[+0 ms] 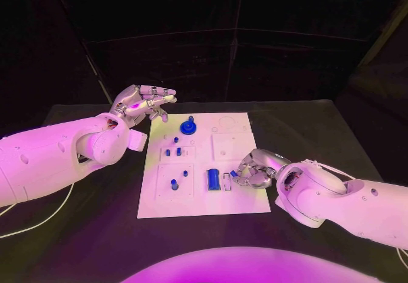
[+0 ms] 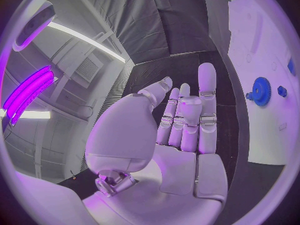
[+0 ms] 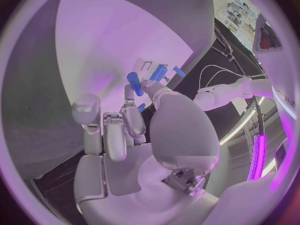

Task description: Assemble the parts on the task board

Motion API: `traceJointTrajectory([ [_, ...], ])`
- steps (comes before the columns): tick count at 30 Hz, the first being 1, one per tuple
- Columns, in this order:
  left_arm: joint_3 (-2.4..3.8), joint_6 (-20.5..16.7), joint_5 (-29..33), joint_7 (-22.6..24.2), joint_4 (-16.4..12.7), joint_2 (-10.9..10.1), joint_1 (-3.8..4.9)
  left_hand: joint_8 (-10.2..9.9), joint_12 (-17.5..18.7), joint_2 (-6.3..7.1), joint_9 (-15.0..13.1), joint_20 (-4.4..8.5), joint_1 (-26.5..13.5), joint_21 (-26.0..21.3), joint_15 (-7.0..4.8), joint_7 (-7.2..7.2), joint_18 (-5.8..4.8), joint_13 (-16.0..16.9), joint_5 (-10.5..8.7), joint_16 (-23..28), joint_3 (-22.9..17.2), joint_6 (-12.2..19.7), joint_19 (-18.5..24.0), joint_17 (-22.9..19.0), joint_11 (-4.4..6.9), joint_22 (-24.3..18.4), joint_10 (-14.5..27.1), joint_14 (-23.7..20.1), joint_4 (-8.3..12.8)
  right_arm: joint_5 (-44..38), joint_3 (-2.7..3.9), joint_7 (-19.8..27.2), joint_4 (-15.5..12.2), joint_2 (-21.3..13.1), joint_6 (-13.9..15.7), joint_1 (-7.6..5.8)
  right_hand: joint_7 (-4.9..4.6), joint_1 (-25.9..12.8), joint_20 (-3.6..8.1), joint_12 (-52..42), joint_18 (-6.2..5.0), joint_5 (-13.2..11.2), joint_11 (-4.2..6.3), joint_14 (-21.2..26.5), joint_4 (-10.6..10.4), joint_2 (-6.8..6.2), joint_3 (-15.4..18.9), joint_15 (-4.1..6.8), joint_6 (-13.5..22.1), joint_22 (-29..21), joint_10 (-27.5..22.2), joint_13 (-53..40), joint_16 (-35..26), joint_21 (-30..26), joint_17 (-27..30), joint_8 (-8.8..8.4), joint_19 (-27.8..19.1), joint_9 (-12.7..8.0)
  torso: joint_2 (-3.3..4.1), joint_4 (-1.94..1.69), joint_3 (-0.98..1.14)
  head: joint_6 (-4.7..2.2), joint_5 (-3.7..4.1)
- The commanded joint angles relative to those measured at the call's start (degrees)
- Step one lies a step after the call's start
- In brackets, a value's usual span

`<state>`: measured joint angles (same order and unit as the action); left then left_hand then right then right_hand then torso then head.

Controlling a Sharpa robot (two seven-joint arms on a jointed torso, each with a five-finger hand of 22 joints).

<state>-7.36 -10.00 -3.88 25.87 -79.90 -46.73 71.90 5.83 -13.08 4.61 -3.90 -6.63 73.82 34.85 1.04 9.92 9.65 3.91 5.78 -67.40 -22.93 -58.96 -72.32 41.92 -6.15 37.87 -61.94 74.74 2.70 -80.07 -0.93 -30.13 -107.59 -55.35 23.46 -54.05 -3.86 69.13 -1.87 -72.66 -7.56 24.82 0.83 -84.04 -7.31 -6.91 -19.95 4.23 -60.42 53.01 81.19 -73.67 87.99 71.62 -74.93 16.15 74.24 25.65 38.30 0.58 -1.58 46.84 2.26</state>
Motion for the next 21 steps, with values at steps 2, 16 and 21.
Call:
traceJointTrajectory([
  [2,0.04,0.70,0.23,0.26,-0.16,0.05,0.08,0.24,-0.24,-0.61,0.02,0.01,-0.02,-0.38,0.00,0.15,0.81,0.08,-0.18,0.17,0.35,0.31,0.02,-0.06,0.11,-0.07,0.38,-0.55,0.11,4.74,0.00,-1.04,0.65,1.07,-1.86,-0.07,0.53,-0.82,0.06,-0.40,0.94,0.83,0.19,-5.19,-0.11,0.06,0.88,0.36,-1.12,0.00,0.41,-0.16,0.27,0.05,-11.37,0.24,0.47,0.22,0.02,0.04,0.03,0.05,-0.09],
  [16,0.04,1.13,0.23,0.27,-0.27,0.01,0.09,0.25,-0.25,-0.58,0.02,0.01,-0.02,-0.39,0.01,0.16,0.81,0.08,-0.19,0.19,0.40,0.32,0.01,-0.13,0.10,-0.08,0.40,-0.57,0.11,6.04,0.01,-2.47,2.24,3.46,-0.28,-0.07,0.89,-2.97,0.34,-0.69,0.98,4.42,0.49,-5.24,-1.66,0.34,4.64,0.63,-1.81,0.21,0.82,-0.54,0.36,0.08,-11.57,0.52,0.67,1.16,-0.03,0.14,0.06,0.44,-0.20],
  [21,0.04,1.20,0.23,0.25,-0.30,0.00,0.09,0.25,-0.25,-0.58,0.02,0.01,-0.02,-0.39,0.01,0.16,0.81,0.08,-0.19,0.19,0.40,0.32,0.01,-0.13,0.10,-0.08,0.40,-0.57,0.11,6.05,0.01,-2.56,2.43,3.88,-0.31,-0.07,0.92,-3.12,0.36,-0.39,0.97,4.45,0.50,-5.24,-1.81,0.40,4.98,0.65,-1.86,0.16,0.71,-0.26,0.37,0.05,-11.59,0.52,0.65,1.23,-0.03,0.14,0.07,0.31,-0.26],
])
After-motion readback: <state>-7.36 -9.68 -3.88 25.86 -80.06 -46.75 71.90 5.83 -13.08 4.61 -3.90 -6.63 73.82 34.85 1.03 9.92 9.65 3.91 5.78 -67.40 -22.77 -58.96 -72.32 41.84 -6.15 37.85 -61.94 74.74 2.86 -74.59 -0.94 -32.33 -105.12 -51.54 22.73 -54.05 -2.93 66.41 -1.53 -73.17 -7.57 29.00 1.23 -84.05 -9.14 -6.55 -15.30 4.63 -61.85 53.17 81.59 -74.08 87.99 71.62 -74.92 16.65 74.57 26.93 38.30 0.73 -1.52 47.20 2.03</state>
